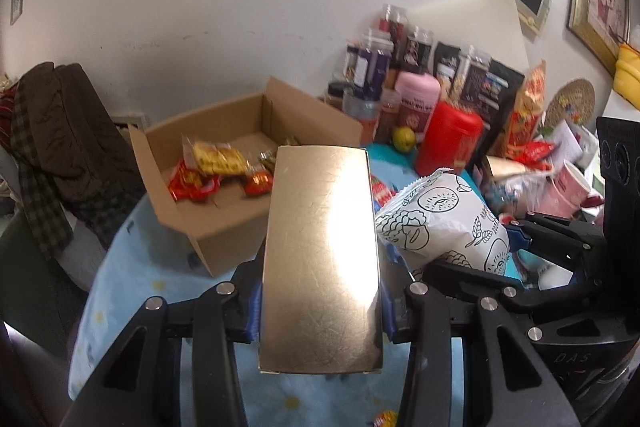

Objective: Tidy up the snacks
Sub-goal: 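Lift the gold box with the left tool while the right tool lifts the white packet, then carry the gold box and white packet over the cardboard box with both tools, then open the left tool to drop the gold box while the right tool drops the white packet, then lift both tools out of the box and back over the table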

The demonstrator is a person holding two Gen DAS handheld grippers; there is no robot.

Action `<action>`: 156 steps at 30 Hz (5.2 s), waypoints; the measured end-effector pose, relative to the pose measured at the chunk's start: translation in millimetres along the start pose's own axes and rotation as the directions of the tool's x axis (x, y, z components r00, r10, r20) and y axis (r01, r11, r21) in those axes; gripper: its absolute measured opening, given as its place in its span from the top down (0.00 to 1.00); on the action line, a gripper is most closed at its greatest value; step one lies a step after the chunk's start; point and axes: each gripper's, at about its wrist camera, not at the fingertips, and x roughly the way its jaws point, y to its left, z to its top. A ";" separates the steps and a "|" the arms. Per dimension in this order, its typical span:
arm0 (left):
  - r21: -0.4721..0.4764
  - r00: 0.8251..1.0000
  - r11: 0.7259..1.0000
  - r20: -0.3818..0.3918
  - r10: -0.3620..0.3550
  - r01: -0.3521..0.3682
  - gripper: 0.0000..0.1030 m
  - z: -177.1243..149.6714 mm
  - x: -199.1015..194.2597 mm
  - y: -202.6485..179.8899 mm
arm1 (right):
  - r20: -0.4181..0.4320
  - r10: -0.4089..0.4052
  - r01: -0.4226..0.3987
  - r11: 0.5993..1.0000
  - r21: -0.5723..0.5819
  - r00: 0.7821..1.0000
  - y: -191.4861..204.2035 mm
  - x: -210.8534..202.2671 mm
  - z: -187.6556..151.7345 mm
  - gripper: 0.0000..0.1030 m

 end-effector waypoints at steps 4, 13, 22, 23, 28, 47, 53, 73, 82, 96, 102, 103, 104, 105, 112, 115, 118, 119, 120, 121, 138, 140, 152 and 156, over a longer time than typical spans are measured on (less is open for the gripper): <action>-0.001 1.000 1.000 0.029 0.012 -0.012 0.58 20.8 2.5 11.2 | 0.024 0.004 -0.003 1.000 -0.026 1.000 0.2 6.8 24.3 0.48; -0.010 0.997 0.999 0.072 0.038 -0.037 0.58 64.2 17.9 40.8 | 0.063 0.007 -0.002 0.997 -0.077 0.998 -0.4 31.1 77.9 0.48; 0.006 0.994 0.998 0.091 0.061 -0.062 0.58 106.3 47.3 66.0 | 0.094 0.001 0.007 0.995 -0.095 0.996 -10.4 65.4 124.5 0.48; 0.007 0.994 0.998 0.090 0.061 -0.062 0.58 109.6 50.2 68.2 | 0.098 -0.002 0.012 0.995 -0.098 0.995 -11.5 69.5 129.1 0.48; 0.017 0.993 0.997 0.086 0.079 -0.080 0.58 128.5 73.7 79.2 | 0.104 -0.013 0.023 0.995 -0.099 0.995 -20.0 91.1 148.8 0.48; 0.000 0.988 0.989 -0.059 0.146 -0.146 0.58 150.9 175.0 118.0 | 0.000 0.001 -0.001 0.996 -0.089 1.000 -58.3 185.6 184.5 0.48; 0.006 0.977 0.986 -0.134 0.163 -0.164 0.58 148.1 204.4 125.1 | -0.053 0.001 -0.006 0.996 -0.085 0.999 -62.5 207.2 185.2 0.48; -0.003 0.924 0.982 -0.340 0.177 -0.189 0.58 126.4 252.0 135.7 | -0.237 -0.068 0.038 0.991 -0.127 0.969 -69.5 253.5 161.3 0.48; 0.003 0.910 0.971 -0.347 0.226 -0.240 0.45 125.8 248.9 134.9 | -0.253 -0.080 0.047 0.990 -0.134 0.964 -74.0 255.3 158.8 0.47; -0.031 0.946 0.974 -0.248 0.208 -0.223 0.45 143.5 200.6 122.9 | -0.190 -0.100 0.076 0.989 -0.128 0.977 -70.6 216.0 167.5 0.46; -0.028 0.961 0.977 -0.186 0.204 -0.212 0.45 152.1 166.3 108.9 | -0.122 -0.106 0.090 0.987 -0.131 0.987 -61.2 179.4 177.3 0.46; -0.027 0.963 0.977 -0.176 0.203 -0.210 0.45 152.9 160.3 106.7 | -0.110 -0.107 0.093 0.987 -0.133 0.988 -59.0 172.6 178.2 0.46; -0.026 0.966 0.978 -0.163 0.200 -0.207 0.45 154.3 152.8 103.4 | -0.097 -0.110 0.096 0.986 -0.135 0.989 -56.2 164.5 179.2 0.46; -0.025 0.968 0.978 -0.150 0.200 -0.205 0.45 155.5 145.4 100.3 | -0.088 -0.111 0.098 0.986 -0.138 0.990 -53.3 158.7 179.8 0.46; -0.013 0.978 0.980 -0.060 0.199 -0.200 0.45 160.1 92.0 80.5 | -0.006 -0.113 0.111 0.982 -0.154 0.994 -35.9 107.9 180.6 0.46; -0.007 0.980 0.980 -0.023 0.200 -0.200 0.45 160.2 66.0 71.0 | 0.031 -0.115 0.119 0.980 -0.161 0.993 -25.7 85.8 178.3 0.46; -0.003 0.980 0.980 0.010 0.197 -0.197 0.45 157.7 45.7 61.8 | 0.061 -0.117 0.126 0.978 -0.166 0.991 -17.2 64.9 174.2 0.46; -0.001 0.980 0.980 0.021 0.197 -0.197 0.45 156.3 39.1 58.1 | 0.073 -0.118 0.129 0.977 -0.169 0.990 -13.4 56.5 171.5 0.46; 0.001 0.980 0.981 0.034 0.195 -0.195 0.45 154.1 31.3 54.3 | 0.080 -0.119 0.132 0.976 -0.171 0.990 -10.3 50.7 169.0 0.46; 0.002 0.980 0.981 0.042 0.193 -0.193 0.45 152.4 25.9 51.3 | 0.087 -0.120 0.133 0.976 -0.173 0.989 -7.3 45.1 166.0 0.46; 0.044 0.988 0.990 0.087 0.131 -0.136 0.44 84.2 -43.0 1.4 | 0.137 -0.103 0.124 0.980 -0.156 0.985 15.8 -27.0 94.3 0.42; 0.048 0.990 0.991 0.076 0.121 -0.124 0.44 72.8 -46.5 -3.2 | 0.137 -0.107 0.128 0.980 -0.153 0.985 19.4 -32.5 80.2 0.42; 0.064 0.998 0.996 0.000 0.068 -0.068 0.44 2.2 -62.5 -19.0 | 0.083 -0.079 0.090 0.987 -0.135 0.993 41.6 -46.9 -0.8 0.42; 0.052 0.997 0.997 -0.037 0.067 -0.065 0.44 -21.2 -59.7 -18.0 | 0.039 -0.068 0.073 0.990 -0.124 0.997 46.8 -40.4 -26.3 0.42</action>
